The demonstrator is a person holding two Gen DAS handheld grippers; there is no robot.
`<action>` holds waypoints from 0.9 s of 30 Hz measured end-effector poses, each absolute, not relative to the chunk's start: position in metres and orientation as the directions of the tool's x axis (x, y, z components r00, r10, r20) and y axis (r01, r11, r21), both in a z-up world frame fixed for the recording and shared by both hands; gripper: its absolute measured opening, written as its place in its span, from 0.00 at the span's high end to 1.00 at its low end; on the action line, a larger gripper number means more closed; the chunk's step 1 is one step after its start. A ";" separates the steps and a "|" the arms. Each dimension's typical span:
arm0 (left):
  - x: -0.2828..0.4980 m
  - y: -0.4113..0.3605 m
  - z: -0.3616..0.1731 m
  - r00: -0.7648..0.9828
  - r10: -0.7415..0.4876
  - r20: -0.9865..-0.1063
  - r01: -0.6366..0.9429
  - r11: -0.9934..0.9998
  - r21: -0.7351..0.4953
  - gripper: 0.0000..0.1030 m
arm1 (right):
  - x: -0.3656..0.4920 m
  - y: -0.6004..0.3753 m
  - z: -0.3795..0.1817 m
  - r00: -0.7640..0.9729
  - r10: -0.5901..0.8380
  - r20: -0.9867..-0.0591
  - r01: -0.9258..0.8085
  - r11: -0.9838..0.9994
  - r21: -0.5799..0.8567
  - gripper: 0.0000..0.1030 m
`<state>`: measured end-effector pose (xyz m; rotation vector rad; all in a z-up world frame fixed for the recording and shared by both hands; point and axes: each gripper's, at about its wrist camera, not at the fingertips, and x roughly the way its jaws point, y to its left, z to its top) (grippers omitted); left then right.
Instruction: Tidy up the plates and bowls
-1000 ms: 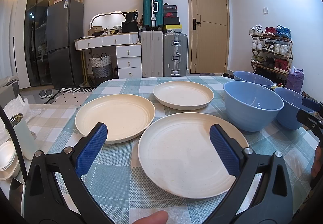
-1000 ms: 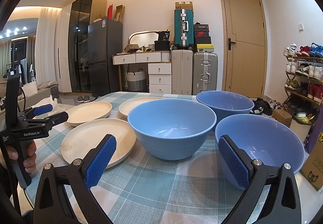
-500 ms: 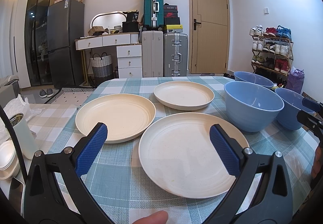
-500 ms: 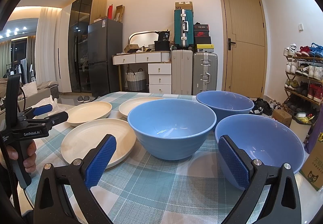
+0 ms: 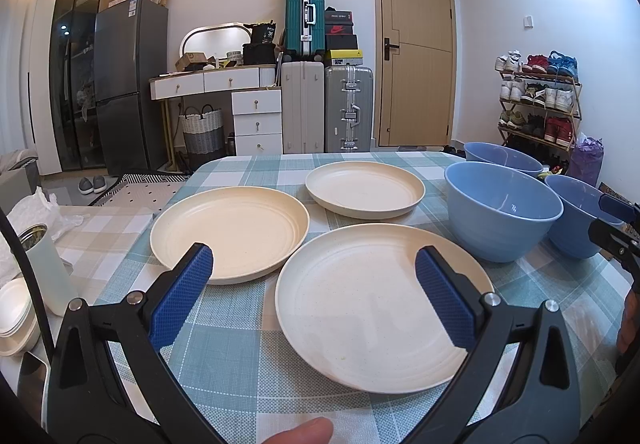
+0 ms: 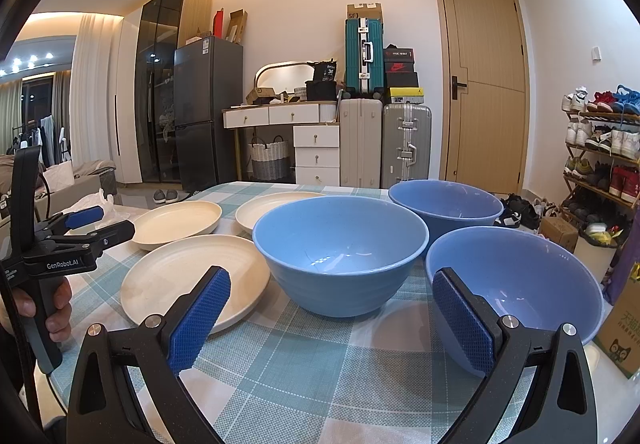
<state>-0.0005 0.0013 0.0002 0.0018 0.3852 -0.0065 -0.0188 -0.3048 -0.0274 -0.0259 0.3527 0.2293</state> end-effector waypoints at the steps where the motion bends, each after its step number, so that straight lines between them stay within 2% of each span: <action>1: -0.001 0.001 0.000 0.927 -0.006 -0.376 0.007 1.000 0.001 0.02 | -0.019 -0.305 -0.027 0.913 0.218 -0.345 -0.227 0.974 0.015 0.00; 27: -0.001 0.002 0.000 0.927 -0.006 -0.375 0.006 1.000 -0.002 0.02 | -0.018 -0.305 -0.028 0.912 0.216 -0.348 -0.225 0.974 0.014 0.00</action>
